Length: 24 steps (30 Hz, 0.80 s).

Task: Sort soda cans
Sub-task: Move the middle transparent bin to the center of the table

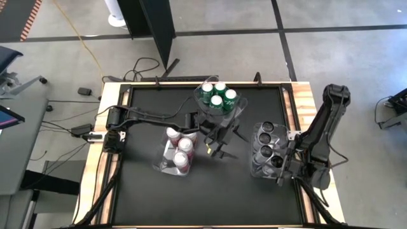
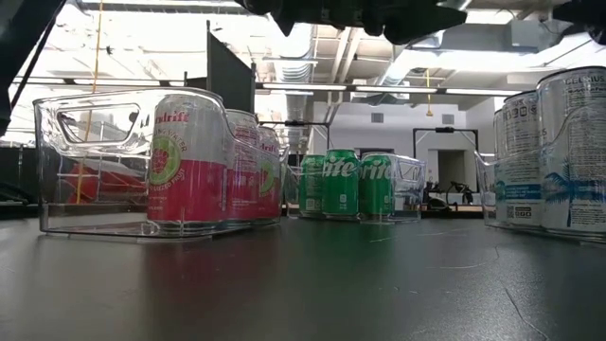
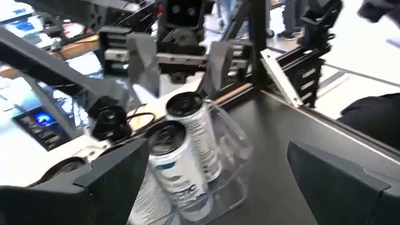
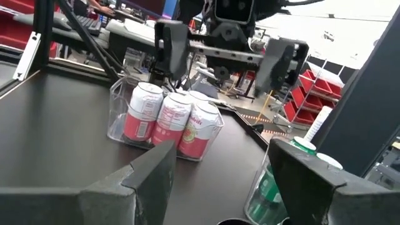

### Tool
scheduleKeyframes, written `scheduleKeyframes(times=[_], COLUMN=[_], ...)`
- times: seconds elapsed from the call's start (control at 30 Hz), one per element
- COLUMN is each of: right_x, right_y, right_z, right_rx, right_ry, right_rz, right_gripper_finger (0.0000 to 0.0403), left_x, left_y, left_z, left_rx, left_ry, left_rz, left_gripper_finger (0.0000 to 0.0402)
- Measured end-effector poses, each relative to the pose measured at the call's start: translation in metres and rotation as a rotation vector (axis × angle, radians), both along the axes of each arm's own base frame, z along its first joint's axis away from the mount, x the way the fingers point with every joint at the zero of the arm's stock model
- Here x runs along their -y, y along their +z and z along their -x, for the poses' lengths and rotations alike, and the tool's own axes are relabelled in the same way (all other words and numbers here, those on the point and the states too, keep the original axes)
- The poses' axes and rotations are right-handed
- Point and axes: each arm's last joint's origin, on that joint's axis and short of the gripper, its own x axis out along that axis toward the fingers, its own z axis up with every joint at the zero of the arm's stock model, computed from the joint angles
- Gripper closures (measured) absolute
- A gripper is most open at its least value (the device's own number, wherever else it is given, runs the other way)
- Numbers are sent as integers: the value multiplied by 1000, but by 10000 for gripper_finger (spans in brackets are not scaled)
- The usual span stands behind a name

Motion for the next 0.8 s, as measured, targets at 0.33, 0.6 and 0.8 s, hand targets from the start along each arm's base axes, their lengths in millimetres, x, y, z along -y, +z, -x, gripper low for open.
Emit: scheduleKeyframes(times=[0.33, 0.6, 0.8], right_x=[9, 18, 29], right_y=[25, 55, 86], right_z=[3, 6, -3], right_rx=[0, -24, -49], right_ry=[-6, -9, -92], right_rz=[2, 62, 114], right_gripper_finger=[131, 131, 131], left_x=[-13, -40, -54], left_y=[35, 33, 3], left_z=[19, 42, 30], left_rx=[35, -215, -317], left_ry=[188, 503, 590], left_rz=[-57, -95, -7], left_gripper_finger=[24, 24, 24])
